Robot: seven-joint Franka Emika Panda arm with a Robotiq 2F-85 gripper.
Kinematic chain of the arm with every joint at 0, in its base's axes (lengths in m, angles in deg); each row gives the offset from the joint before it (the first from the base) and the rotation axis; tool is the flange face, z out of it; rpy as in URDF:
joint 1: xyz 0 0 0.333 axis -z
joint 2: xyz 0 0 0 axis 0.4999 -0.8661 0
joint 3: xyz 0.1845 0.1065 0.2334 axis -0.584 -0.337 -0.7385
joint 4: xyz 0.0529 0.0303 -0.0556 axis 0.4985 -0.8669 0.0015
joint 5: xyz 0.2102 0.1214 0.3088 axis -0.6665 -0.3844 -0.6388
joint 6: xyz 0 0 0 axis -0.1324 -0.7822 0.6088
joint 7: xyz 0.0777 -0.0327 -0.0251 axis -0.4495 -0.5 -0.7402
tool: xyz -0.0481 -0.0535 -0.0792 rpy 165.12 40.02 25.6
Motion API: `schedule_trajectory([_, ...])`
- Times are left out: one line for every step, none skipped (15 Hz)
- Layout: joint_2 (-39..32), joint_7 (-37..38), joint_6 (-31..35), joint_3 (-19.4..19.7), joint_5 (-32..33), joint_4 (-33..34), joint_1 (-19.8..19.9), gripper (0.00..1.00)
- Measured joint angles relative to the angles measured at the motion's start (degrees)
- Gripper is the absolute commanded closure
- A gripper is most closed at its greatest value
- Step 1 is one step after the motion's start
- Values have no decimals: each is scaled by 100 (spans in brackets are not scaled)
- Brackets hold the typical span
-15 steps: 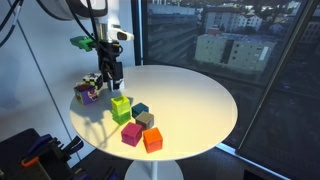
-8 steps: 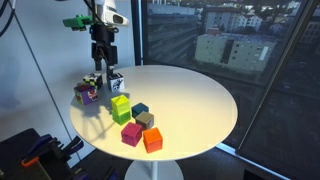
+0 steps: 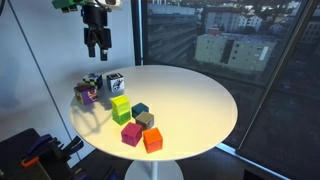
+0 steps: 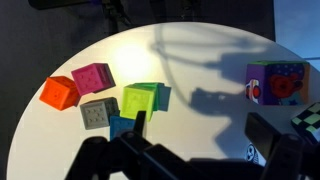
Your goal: Put the lime green building block on top of the green building block
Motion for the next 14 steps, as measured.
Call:
schedule_trajectory([57, 0, -16, -19, -1, 20, -1, 0])
schedule_trajectory([119, 0, -27, -40, -1, 38, -1, 0])
schedule_trajectory([185, 0, -36, -60, -1, 56, -2, 0])
schedule_trajectory([247, 0, -37, -77, -2, 67, -3, 0])
schedule_trajectory([315, 0, -37, -92, -11, 74, -6, 0])
schedule_trajectory([382, -4, -37, -102, -40, 76, -13, 0])
schedule_trajectory([448, -17, -37, -103, -75, 76, -29, 0])
schedule_trajectory([509, -47, -37, -104, -115, 76, -44, 0])
schedule_trajectory([563, -88, -37, -104, -167, 76, -55, 0])
schedule_trajectory([612, -144, -37, -104, -214, 76, -61, 0])
schedule_trajectory([655, -192, -37, -104, -241, 76, -62, 0])
schedule_trajectory([694, -242, -37, -102, -249, 76, -63, 0])
schedule_trajectory([732, -309, -38, -97, -251, 76, -63, 0])
schedule_trajectory([772, -398, -38, -88, -251, 76, -63, 0])
